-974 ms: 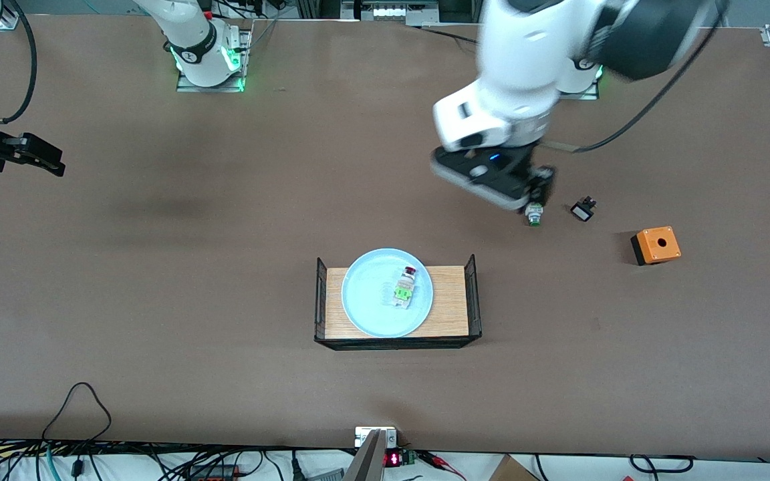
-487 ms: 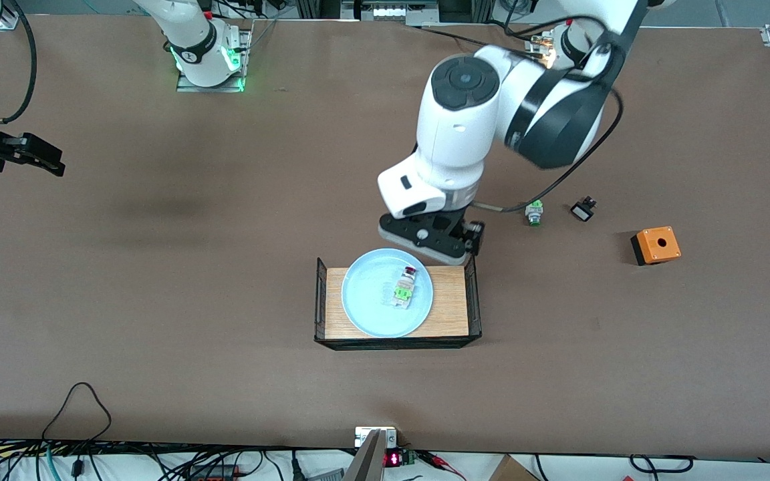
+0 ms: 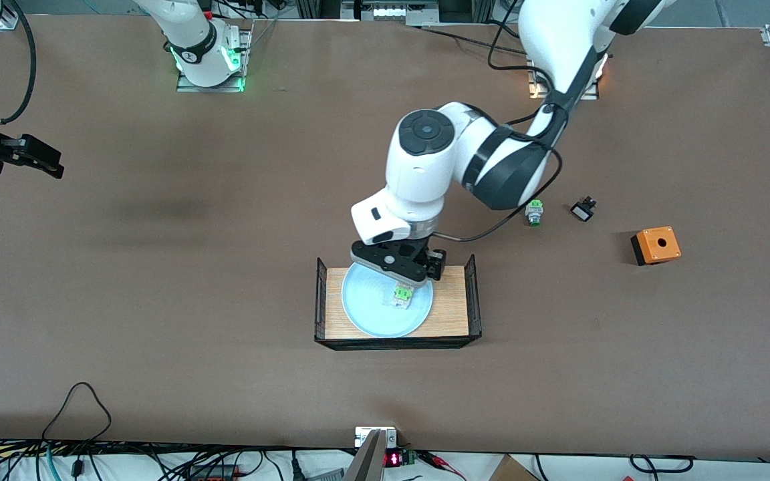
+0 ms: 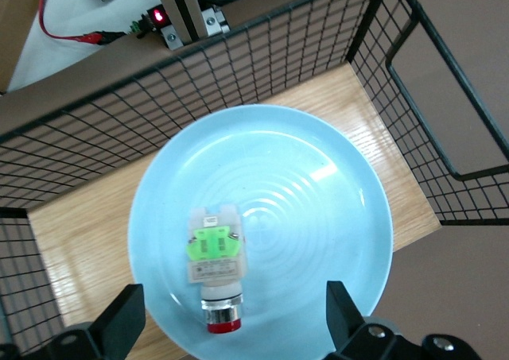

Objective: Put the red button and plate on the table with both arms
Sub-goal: 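Lower the left gripper and grasp the green button module on the plate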

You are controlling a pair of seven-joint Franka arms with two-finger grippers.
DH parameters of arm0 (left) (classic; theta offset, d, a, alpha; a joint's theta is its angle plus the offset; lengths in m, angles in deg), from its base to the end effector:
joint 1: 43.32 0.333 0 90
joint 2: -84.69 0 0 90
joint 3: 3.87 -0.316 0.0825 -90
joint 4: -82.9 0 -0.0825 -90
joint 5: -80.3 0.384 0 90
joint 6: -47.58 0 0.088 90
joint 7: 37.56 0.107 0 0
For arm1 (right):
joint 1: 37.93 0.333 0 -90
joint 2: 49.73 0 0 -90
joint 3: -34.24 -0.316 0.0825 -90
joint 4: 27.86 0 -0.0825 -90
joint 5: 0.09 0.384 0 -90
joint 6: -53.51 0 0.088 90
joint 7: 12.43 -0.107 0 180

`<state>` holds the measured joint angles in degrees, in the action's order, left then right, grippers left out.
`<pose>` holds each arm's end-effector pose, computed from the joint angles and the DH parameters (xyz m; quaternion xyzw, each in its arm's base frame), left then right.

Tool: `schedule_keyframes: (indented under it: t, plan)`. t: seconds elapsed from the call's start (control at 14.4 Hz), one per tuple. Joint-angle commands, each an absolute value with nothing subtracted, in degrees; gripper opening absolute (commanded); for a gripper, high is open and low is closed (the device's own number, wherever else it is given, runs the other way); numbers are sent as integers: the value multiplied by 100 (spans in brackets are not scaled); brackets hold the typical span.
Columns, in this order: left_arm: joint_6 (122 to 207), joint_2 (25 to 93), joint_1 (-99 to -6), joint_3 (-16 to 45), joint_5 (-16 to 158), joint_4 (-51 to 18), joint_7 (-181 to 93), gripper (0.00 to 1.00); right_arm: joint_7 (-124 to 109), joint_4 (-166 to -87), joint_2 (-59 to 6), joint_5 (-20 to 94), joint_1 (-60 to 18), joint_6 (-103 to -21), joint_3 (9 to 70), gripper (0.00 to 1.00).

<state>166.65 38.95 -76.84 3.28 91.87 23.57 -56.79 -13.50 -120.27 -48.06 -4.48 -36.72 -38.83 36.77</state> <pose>0.6259 -0.4781 0.3947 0.9710 -0.1977 0.1331 0.0170 0.5650 -0.0206 0.5921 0.9990 -0.0187 -0.0152 0.0389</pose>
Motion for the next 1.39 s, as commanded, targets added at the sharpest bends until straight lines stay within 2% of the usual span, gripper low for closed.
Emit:
schedule_keyframes:
  t: [0.0,0.56,0.63,0.7,0.76,0.83,0.9,1.32]
  plan:
    - [16711,3636,-7716,246,9322,2569,-5733,100,-1286,-12085,-4885,-343,-3670,-3939,3670,100]
    - [17396,3512,-7681,246,9313,2174,-5707,100,-1287,-12094,-4859,-317,-3696,-4001,3678,100]
    - [17397,3512,-7681,237,9322,2165,-5707,96,-1287,-12094,-4859,-317,-3696,-4001,3687,100]
    - [17397,3512,-7681,237,9331,2147,-5698,86,-1287,-12085,-4859,-317,-3705,-4001,3696,100]
    - [17397,3521,-7681,246,9331,2138,-5698,58,-1287,-12085,-4859,-317,-3705,-4001,3696,100]
    - [17397,3530,-7672,237,9331,2138,-5698,45,-1287,-12085,-4850,-317,-3705,-4001,3696,100]
    - [17388,3539,-7663,246,9331,2138,-5707,38,-1287,-12085,-4859,-317,-3705,-4001,3696,100]
    - [17318,3653,-7655,246,9182,2182,-5760,31,-1287,-12085,-4850,-317,-3705,-4001,3696,100]
